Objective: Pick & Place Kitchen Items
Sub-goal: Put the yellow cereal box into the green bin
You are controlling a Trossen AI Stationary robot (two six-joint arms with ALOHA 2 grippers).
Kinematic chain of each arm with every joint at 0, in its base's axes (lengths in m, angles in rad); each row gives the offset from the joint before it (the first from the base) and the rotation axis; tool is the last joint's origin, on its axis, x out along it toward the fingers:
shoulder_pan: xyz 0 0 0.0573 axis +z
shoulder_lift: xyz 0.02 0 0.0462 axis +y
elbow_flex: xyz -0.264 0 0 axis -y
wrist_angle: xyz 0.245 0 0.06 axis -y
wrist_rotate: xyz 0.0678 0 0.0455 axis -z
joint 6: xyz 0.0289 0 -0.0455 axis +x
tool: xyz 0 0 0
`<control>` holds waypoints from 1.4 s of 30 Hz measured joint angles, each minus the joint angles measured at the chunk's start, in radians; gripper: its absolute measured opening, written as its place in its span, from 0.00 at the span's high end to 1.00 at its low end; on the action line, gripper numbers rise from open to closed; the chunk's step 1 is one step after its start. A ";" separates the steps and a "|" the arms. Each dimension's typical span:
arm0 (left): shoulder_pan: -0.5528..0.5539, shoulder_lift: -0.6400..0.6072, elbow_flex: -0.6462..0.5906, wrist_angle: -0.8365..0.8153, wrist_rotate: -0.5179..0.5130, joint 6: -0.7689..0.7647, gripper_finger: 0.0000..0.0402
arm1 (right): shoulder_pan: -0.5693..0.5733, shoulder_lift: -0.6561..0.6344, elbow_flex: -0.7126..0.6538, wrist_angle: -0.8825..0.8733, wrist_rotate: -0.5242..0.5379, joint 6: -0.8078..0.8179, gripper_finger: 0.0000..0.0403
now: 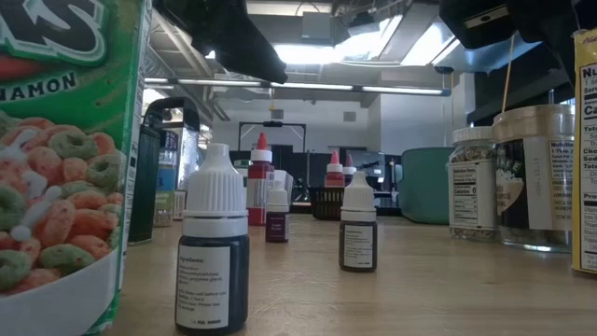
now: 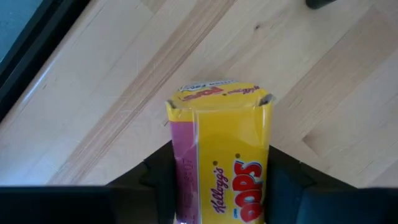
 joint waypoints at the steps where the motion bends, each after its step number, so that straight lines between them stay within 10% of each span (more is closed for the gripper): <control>1: 0.000 0.000 0.000 0.000 0.000 0.000 0.39 | 0.000 0.000 0.000 0.000 0.000 0.000 0.60; 25: 0.000 0.000 0.000 0.000 0.000 0.012 0.40 | 0.001 -0.001 0.213 -0.119 0.215 0.079 0.70; 42: 0.000 0.000 0.000 -0.001 0.000 0.011 0.39 | -0.057 -0.002 0.694 -0.563 0.724 0.834 0.70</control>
